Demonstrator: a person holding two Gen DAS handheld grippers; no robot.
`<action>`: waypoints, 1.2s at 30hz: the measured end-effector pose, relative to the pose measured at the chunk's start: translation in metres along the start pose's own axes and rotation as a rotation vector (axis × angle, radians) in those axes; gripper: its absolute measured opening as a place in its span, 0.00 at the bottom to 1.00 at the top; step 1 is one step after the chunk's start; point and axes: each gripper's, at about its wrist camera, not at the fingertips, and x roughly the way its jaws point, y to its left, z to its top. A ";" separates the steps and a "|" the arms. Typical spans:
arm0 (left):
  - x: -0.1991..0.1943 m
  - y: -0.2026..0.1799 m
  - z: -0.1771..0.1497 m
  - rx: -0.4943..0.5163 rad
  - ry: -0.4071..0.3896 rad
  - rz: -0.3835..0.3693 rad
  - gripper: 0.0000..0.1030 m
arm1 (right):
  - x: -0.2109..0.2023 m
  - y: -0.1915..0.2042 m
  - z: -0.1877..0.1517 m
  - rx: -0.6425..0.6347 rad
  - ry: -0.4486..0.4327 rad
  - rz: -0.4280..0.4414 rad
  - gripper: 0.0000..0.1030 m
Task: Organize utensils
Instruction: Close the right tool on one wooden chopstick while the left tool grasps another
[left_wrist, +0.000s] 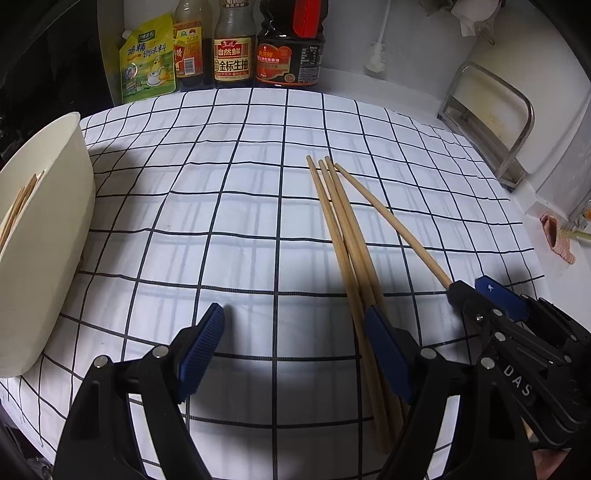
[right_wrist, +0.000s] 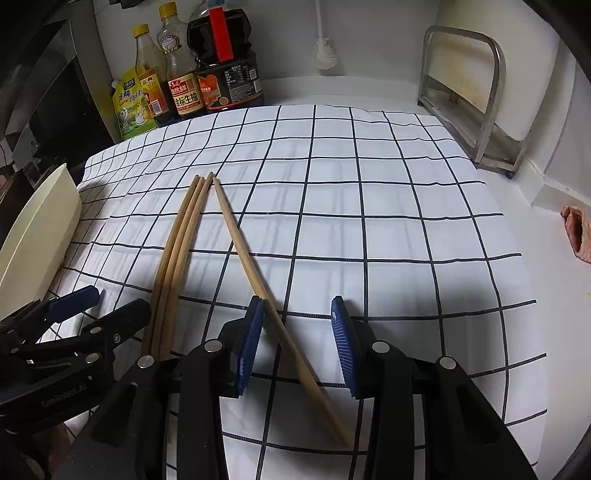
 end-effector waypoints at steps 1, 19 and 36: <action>0.001 0.000 0.000 0.002 0.000 0.005 0.75 | 0.000 0.000 0.000 -0.003 0.001 -0.001 0.36; 0.006 -0.001 -0.001 0.056 0.009 0.092 0.82 | 0.000 0.004 0.000 -0.022 0.001 -0.008 0.36; 0.009 0.001 0.008 0.047 0.005 0.083 0.60 | 0.009 0.035 0.003 -0.155 -0.007 -0.030 0.18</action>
